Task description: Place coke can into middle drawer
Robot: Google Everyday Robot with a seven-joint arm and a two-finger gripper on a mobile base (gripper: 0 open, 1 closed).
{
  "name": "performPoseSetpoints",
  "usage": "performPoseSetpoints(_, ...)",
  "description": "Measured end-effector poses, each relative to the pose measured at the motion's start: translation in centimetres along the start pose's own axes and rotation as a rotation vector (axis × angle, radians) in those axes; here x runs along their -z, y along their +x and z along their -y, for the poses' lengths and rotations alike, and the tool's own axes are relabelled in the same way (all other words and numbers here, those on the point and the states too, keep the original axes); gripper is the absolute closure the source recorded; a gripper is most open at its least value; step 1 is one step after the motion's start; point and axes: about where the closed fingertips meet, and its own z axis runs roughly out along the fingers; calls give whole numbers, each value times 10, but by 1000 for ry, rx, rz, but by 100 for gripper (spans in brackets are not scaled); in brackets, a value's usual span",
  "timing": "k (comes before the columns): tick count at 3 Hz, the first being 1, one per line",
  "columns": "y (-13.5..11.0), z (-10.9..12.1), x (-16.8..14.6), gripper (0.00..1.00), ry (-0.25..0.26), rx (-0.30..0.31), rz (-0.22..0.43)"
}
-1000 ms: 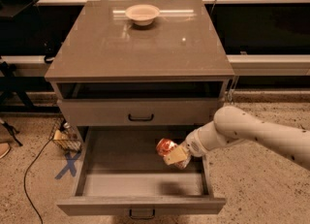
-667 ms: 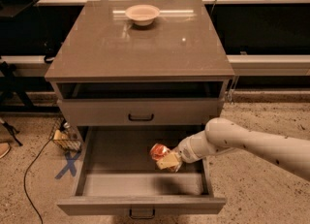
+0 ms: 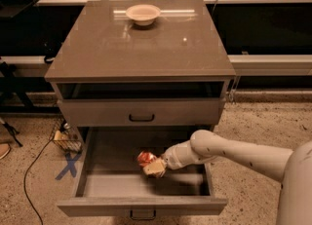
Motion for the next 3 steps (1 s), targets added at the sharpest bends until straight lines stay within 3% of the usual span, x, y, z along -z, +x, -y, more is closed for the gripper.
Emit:
performPoseSetpoints(2,7,-17,-55,5,-80,-9,29)
performPoseSetpoints(3,6,-17,-56,0,-78,-6,47)
